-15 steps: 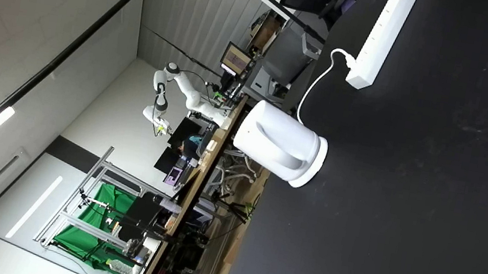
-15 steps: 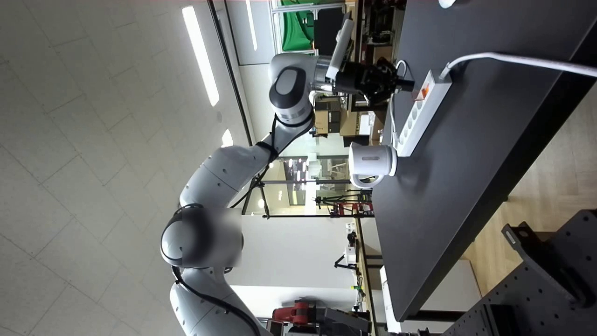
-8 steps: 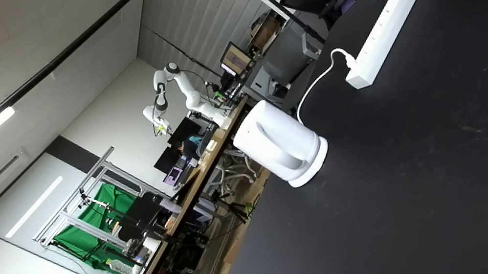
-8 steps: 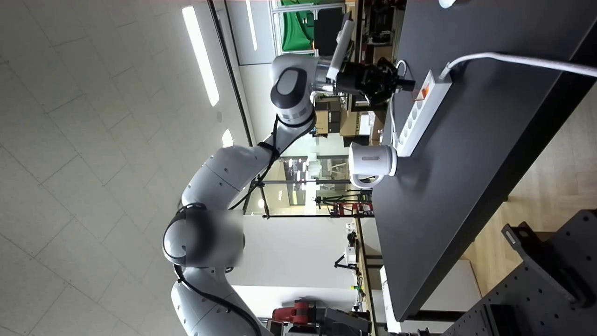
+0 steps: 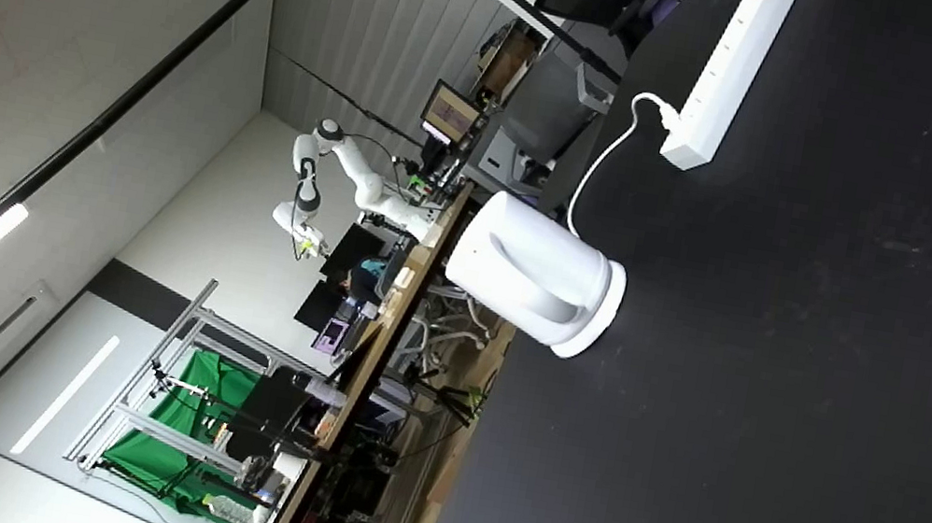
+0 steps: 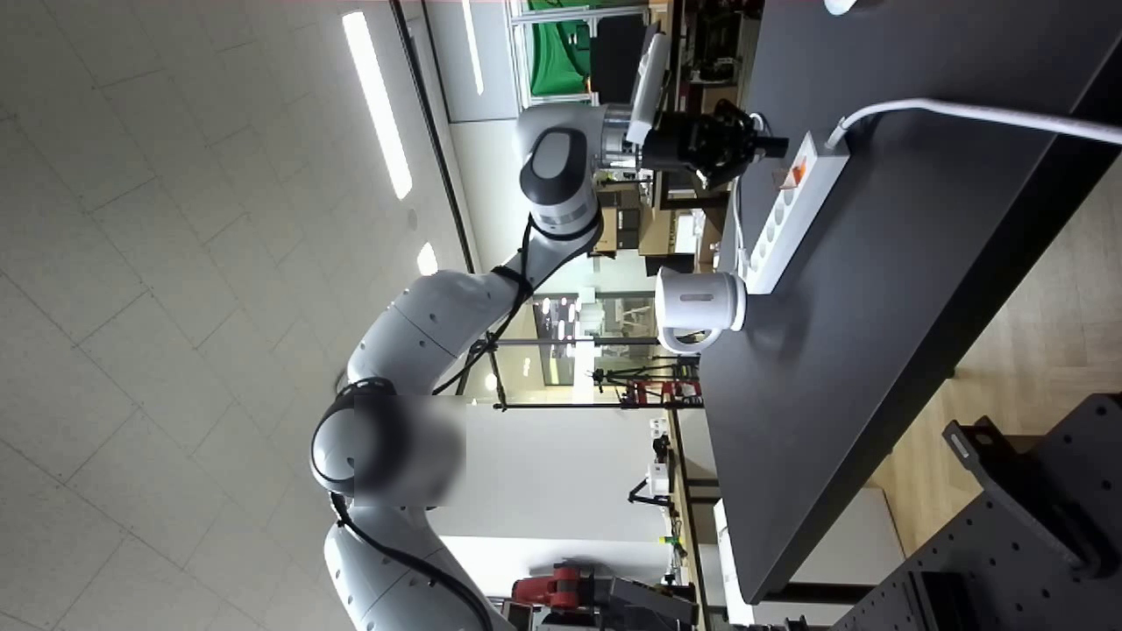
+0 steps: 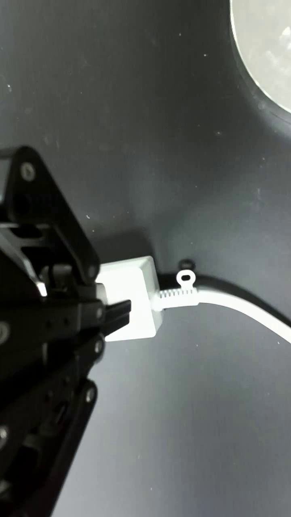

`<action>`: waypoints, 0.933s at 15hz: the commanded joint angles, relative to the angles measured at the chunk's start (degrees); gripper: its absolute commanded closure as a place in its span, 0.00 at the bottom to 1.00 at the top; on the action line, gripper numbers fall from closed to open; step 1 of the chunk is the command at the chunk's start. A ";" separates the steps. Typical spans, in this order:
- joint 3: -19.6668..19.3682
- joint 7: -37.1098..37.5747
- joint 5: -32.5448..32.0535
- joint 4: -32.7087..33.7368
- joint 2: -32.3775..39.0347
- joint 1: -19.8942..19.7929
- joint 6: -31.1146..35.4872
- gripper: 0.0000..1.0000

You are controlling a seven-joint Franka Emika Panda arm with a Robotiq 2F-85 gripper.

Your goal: Press the switch on the adapter

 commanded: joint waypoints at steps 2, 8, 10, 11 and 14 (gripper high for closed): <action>1.37 0.09 0.54 -0.38 0.22 -1.22 1.20 1.00; 2.91 -1.40 2.72 -0.39 0.47 -2.47 1.21 1.00; 3.40 -2.03 3.72 0.18 0.96 -2.96 0.63 1.00; 3.49 -2.23 3.81 0.34 1.12 -3.06 0.19 1.00; 3.47 -2.27 3.96 0.79 1.70 -3.06 -1.15 1.00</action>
